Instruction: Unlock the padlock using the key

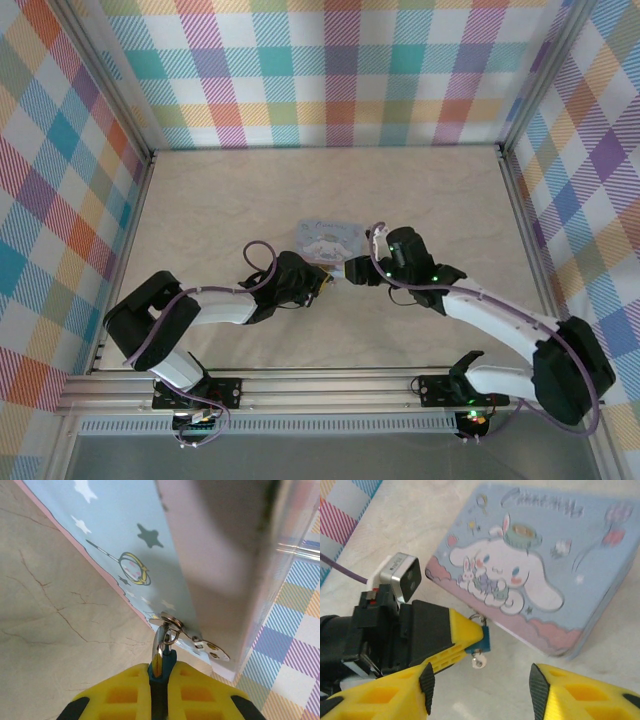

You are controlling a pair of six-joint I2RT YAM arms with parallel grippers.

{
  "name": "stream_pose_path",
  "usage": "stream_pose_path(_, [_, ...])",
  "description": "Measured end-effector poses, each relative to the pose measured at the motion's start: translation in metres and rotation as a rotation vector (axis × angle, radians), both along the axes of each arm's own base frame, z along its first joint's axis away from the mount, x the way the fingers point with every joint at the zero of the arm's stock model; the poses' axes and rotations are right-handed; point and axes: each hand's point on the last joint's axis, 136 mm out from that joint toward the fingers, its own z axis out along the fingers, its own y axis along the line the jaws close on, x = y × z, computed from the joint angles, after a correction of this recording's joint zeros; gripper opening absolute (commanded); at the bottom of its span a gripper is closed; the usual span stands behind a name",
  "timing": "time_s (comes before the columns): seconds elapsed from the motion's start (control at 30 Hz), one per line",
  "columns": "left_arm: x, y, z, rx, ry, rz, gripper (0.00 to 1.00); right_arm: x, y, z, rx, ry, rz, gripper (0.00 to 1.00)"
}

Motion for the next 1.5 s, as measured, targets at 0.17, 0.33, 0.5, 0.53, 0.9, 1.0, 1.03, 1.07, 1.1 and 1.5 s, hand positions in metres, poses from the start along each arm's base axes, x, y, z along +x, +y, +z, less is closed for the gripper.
stream_pose_path(0.17, [-0.001, 0.001, 0.000, 0.003, 0.003, 0.000, 0.00, 0.002, -0.005, 0.029, -0.049, -0.221, 0.075, 0.66])
stream_pose_path(0.33, [-0.001, 0.001, 0.000, 0.004, 0.004, 0.000, 0.00, -0.008, -0.009, 0.036, -0.106, -0.417, 0.181, 0.82])
stream_pose_path(0.5, [-0.001, 0.001, 0.000, 0.005, 0.005, 0.000, 0.00, -0.016, -0.009, 0.033, -0.176, -0.527, 0.282, 1.00])
stream_pose_path(0.53, [-0.001, 0.001, 0.000, 0.005, 0.005, 0.000, 0.00, -0.017, -0.008, 0.033, -0.188, -0.545, 0.300, 1.00])
stream_pose_path(0.9, [-0.001, 0.001, 0.000, 0.008, 0.009, 0.000, 0.00, -0.031, -0.001, 0.014, -0.320, -0.679, 0.478, 1.00])
stream_pose_path(1.0, [-0.001, 0.001, 0.002, 0.008, 0.009, 0.000, 0.00, -0.035, 0.004, 0.005, -0.358, -0.697, 0.522, 1.00])
stream_pose_path(1.03, [-0.001, 0.001, 0.002, 0.008, 0.009, 0.000, 0.00, -0.036, 0.005, 0.002, -0.373, -0.703, 0.535, 1.00])
stream_pose_path(1.07, [-0.001, 0.001, 0.002, 0.010, 0.010, 0.000, 0.00, -0.037, 0.006, -0.001, -0.385, -0.704, 0.544, 1.00])
stream_pose_path(1.1, [-0.001, 0.001, 0.002, 0.012, 0.012, 0.000, 0.00, -0.037, 0.008, -0.004, -0.398, -0.706, 0.554, 1.00])
stream_pose_path(1.5, [-0.002, 0.002, 0.000, 0.016, 0.017, 0.000, 0.00, -0.044, 0.025, -0.050, -0.556, -0.705, 0.668, 0.99])
